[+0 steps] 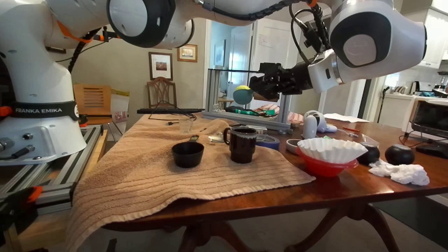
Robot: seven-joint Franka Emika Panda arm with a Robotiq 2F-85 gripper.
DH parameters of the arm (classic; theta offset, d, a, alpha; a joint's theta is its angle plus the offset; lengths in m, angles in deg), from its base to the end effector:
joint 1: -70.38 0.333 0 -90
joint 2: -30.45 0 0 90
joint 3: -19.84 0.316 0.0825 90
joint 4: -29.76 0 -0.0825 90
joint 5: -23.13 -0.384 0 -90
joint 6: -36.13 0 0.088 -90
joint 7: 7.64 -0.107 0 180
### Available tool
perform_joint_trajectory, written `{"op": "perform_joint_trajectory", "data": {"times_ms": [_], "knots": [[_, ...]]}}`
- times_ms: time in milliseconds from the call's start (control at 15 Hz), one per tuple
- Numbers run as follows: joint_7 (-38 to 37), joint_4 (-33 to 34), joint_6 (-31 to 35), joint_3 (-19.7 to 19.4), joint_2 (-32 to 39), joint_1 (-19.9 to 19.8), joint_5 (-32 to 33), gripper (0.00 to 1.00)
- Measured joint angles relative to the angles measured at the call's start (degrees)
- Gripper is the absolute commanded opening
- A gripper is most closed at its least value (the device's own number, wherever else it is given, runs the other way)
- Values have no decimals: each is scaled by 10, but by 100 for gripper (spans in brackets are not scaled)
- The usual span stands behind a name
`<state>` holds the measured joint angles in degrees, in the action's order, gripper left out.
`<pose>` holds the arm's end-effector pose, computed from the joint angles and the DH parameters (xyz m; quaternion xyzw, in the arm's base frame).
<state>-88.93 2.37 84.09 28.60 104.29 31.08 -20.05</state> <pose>0.6183 -0.3315 0.2670 -0.5233 0.6232 0.5338 0.2298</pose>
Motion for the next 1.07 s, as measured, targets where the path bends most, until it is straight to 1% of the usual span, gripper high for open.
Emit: {"op": "perform_joint_trajectory", "data": {"times_ms": [67,133,267,533,600,1067], "knots": [[1,-1,2,-2,0,-1,1,22],[1,-1,6,-4,0,-4,1,47],[-5,-1,49,-6,0,-10,0,47],[-7,-1,60,-7,1,-14,0,47],[-7,-1,60,-7,1,-14,0,22],[-5,-1,56,-7,6,-15,0,22]]}}
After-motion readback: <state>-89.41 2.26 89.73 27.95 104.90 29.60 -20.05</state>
